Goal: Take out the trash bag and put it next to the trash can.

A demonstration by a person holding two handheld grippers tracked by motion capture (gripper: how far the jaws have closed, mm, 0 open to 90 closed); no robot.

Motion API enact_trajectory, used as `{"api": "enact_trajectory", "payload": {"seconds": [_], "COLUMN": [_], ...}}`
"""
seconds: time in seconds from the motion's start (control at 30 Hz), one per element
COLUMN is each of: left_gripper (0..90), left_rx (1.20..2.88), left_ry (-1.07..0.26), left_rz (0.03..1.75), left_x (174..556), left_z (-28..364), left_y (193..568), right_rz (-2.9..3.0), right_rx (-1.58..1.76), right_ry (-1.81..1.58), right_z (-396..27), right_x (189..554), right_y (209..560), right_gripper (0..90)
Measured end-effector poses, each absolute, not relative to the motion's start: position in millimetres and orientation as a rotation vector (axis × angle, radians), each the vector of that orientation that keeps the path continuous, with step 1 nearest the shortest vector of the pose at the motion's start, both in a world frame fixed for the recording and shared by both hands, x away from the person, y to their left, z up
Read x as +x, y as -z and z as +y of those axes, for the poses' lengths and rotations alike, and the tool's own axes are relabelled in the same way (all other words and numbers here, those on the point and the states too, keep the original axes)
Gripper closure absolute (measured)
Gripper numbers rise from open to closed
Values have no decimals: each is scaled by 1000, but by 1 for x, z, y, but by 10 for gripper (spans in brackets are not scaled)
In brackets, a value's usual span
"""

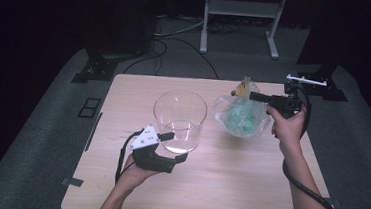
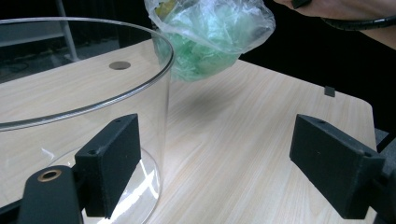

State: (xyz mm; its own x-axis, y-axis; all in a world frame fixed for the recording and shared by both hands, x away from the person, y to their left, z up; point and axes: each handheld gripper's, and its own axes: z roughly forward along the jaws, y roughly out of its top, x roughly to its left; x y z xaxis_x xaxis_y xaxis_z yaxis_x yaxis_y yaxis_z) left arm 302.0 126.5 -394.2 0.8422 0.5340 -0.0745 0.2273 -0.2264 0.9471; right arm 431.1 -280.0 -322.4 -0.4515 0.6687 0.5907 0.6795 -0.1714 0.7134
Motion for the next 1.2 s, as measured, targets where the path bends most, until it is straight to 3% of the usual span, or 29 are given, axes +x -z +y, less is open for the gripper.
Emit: {"api": "enact_trajectory", "payload": {"seconds": [1.2], "left_gripper": [154], "left_rx": [1815], "left_ry": [-304], "left_rz": [587], "left_x": [303], "left_z": [127], "left_y": [397], "right_rz": [-2018], "right_rx": [-1714], "right_ry": [1559], "right_z": [-263], "right_x": [447], "right_y": [387], "right_gripper": [868]}}
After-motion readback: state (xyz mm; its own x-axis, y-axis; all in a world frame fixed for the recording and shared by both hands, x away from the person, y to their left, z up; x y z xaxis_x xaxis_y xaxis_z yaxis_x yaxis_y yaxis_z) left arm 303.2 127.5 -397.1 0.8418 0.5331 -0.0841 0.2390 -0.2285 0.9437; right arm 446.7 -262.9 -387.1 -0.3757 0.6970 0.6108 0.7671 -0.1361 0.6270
